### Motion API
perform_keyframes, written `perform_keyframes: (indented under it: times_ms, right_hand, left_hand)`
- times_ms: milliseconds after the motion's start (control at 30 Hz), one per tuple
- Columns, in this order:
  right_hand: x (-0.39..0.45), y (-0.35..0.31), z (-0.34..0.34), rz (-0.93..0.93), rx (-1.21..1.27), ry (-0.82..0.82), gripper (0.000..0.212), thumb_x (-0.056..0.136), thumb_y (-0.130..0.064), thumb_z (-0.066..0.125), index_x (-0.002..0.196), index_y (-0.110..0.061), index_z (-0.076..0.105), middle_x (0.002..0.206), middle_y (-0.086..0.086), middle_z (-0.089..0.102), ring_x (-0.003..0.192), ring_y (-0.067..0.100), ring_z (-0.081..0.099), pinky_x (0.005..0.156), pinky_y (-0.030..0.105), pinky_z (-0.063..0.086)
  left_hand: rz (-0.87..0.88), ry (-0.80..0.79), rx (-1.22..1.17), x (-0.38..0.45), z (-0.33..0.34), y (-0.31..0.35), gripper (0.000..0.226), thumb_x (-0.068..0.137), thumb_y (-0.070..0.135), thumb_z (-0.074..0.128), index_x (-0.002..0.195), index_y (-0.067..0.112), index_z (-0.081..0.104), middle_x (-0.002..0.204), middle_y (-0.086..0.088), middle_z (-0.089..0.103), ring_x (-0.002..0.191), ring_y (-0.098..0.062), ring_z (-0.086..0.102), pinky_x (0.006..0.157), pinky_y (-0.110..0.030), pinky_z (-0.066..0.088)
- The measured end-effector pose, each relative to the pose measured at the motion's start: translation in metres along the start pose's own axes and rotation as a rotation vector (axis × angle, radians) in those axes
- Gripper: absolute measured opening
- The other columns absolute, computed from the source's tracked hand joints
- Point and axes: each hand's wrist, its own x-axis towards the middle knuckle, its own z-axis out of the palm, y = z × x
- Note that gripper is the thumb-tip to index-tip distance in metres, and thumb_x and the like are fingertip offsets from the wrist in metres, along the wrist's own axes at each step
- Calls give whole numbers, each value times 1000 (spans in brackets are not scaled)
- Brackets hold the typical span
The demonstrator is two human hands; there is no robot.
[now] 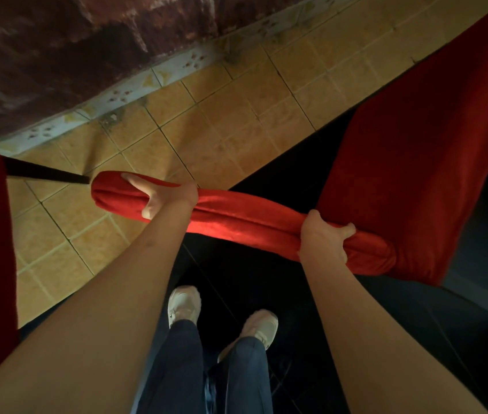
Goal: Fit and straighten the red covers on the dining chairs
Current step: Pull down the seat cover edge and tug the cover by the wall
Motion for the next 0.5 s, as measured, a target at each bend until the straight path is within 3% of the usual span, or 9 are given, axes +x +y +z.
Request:
perform_keyframes:
  times_ms: [67, 167, 200, 267, 333, 367, 500]
  right_hand:
    - [-4, 1, -8, -9, -42, -53, 88, 87, -46, 58, 151, -40, -3, 137, 31, 27, 79, 33, 43, 89, 48, 51]
    - [-9, 13, -22, -85, -136, -145, 90, 88, -49, 57, 150, -43, -7, 140, 30, 30, 103, 42, 50, 79, 50, 57]
    - [-12, 17, -26, -138, -194, -161, 89, 88, -49, 58, 151, -41, -6, 140, 28, 34, 103, 41, 52, 77, 49, 57]
    - [-21, 23, -32, -313, -307, -154, 88, 89, -49, 58, 153, -36, -1, 139, 25, 43, 109, 41, 54, 86, 50, 53]
    - [-32, 23, -33, -507, -377, -121, 86, 89, -48, 58, 154, -31, 5, 138, 24, 47, 118, 42, 51, 98, 45, 45]
    - [-39, 20, -31, -591, -403, -123, 85, 88, -49, 59, 154, -30, 9, 138, 24, 47, 120, 41, 50, 98, 43, 42]
    - [-70, 2, -12, -835, -509, -177, 84, 85, -53, 61, 153, -30, 17, 135, 20, 45, 113, 37, 55, 84, 38, 43]
  left_hand:
    - [97, -134, 23, 2, -10, -9, 116, 80, 47, 68, 140, 46, -31, 135, -25, 44, 74, -32, 65, 67, -41, 54]
    - [290, -192, -47, 3, -29, -41, 105, 84, 44, 65, 143, 49, -21, 132, -6, 51, 76, -24, 64, 74, -41, 53]
    - [376, -185, -89, 4, -35, -53, 103, 85, 38, 66, 146, 46, -16, 124, 2, 52, 73, -16, 61, 74, -39, 55]
    - [503, -135, -111, 8, -46, -75, 99, 85, 31, 67, 151, 41, -7, 98, 15, 50, 67, -10, 55, 65, -31, 54]
    - [536, -104, -102, 12, -58, -96, 96, 84, 33, 67, 149, 44, -3, 83, 7, 56, 75, -18, 60, 64, -30, 50]
    - [532, -101, -110, 15, -65, -105, 94, 84, 36, 67, 148, 47, -2, 87, 1, 61, 83, -21, 61, 66, -30, 48]
    - [513, -61, -135, 27, -92, -126, 88, 83, 43, 66, 145, 53, 5, 102, 5, 59, 100, -19, 56, 74, -29, 41]
